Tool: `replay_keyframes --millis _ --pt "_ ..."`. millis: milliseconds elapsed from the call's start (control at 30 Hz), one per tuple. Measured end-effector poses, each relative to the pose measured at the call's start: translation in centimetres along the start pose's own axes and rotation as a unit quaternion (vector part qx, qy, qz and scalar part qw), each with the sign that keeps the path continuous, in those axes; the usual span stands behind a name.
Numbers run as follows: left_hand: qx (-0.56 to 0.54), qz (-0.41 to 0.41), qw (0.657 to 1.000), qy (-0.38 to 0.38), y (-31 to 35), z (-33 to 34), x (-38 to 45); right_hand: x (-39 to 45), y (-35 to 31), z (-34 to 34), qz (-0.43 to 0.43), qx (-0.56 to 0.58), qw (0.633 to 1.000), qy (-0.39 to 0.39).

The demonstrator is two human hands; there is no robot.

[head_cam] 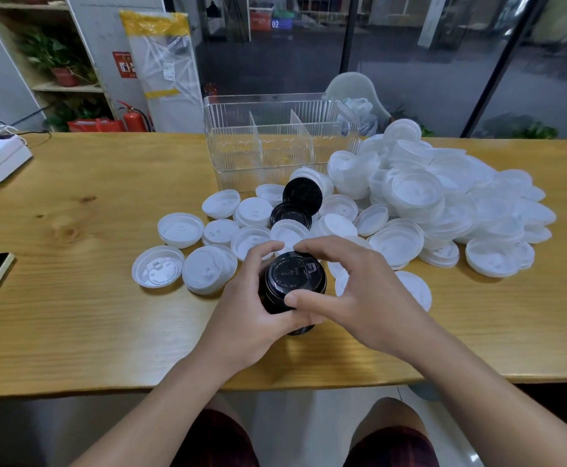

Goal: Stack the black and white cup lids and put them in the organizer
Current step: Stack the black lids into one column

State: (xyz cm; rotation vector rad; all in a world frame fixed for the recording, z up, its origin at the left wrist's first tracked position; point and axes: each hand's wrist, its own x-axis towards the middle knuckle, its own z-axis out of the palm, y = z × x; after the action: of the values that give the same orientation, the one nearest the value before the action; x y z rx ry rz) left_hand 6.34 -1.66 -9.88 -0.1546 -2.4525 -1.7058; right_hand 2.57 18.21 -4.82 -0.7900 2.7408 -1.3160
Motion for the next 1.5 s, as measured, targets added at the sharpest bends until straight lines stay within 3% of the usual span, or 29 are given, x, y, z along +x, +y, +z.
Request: replay_keyframes --millis 267,333,467,600,767,1000,1200,1500 --pt "0.043 0.016 0.999 -0.019 0.7 -1.7 -0.7 1.2 0.1 -0.1 0.012 0.056 0.997 -0.047" --pt "0.045 0.008 0.999 -0.004 0.4 -2.3 -0.7 2.7 0.8 -0.2 -0.004 0.06 0.998 -0.01" --pt "0.023 -0.014 0.999 0.017 -0.2 -2.8 -0.9 7.1 3.8 -0.3 -0.027 -0.087 0.994 0.067" --pt "0.003 -0.001 1.0 0.03 -0.4 -2.6 -0.8 10.6 6.0 0.0 0.011 -0.205 0.976 0.075" --pt "-0.018 -0.001 1.0 0.02 -0.7 -2.8 -0.5 12.3 6.4 0.4 0.049 -0.244 0.967 0.047" --pt "-0.025 0.001 1.0 0.019 -0.9 -2.8 -0.4 11.0 6.0 -1.6 0.079 -0.124 0.984 0.099" --pt "-0.024 -0.003 0.999 0.021 -0.9 -2.6 -0.5 8.9 5.2 -3.7 0.052 -0.059 0.989 0.128" --pt "-0.012 -0.006 1.0 0.018 -0.4 -2.1 -0.4 5.0 2.0 -1.6 0.091 0.076 0.978 0.17"
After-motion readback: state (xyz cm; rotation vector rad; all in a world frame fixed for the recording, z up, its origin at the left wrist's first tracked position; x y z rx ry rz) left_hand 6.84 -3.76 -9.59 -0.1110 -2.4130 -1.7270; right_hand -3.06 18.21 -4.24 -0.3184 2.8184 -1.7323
